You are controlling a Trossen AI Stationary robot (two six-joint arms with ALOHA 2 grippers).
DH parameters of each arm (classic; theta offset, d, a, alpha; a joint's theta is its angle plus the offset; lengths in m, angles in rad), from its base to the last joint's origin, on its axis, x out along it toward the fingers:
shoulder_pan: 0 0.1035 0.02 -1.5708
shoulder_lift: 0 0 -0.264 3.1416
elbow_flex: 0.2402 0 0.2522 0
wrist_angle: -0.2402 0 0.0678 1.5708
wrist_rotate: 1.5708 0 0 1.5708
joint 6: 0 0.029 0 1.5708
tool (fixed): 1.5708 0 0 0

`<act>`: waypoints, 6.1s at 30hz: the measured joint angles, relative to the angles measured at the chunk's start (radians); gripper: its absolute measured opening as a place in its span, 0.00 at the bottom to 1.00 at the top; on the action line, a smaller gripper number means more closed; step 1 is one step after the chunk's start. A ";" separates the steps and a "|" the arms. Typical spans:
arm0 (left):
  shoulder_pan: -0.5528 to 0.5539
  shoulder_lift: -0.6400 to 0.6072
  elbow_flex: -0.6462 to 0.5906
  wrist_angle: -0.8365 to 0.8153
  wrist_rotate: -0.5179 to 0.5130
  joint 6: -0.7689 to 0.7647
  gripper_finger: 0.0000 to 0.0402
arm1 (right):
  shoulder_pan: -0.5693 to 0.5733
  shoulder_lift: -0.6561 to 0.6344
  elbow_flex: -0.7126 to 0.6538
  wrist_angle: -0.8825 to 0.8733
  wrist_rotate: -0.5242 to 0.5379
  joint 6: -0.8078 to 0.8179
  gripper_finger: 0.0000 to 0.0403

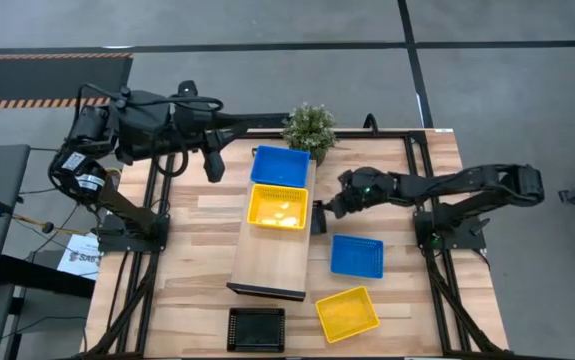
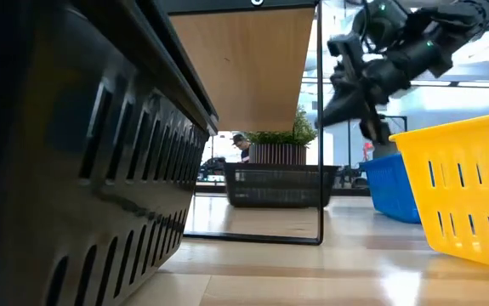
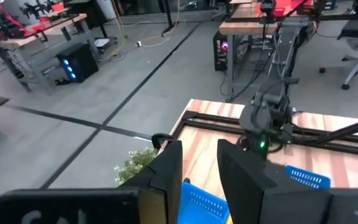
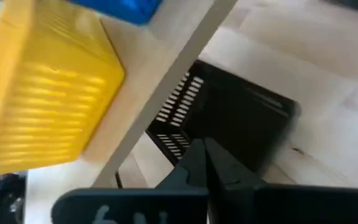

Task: Stack baskets on shelf by color
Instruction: Put the top black basket on the shelf

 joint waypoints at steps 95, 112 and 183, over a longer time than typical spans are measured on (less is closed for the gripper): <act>0.229 -0.632 -1.893 0.711 -0.022 -1.217 0.38 | -0.010 0.125 -0.227 0.571 -0.012 -0.155 0.01; 0.274 -0.632 -1.893 0.706 0.053 -1.177 0.38 | 0.026 0.909 -0.059 1.442 -0.032 -0.118 0.00; 0.361 -0.631 -1.892 0.777 0.131 -1.132 0.38 | 0.214 0.134 -0.004 0.105 0.222 -0.763 0.00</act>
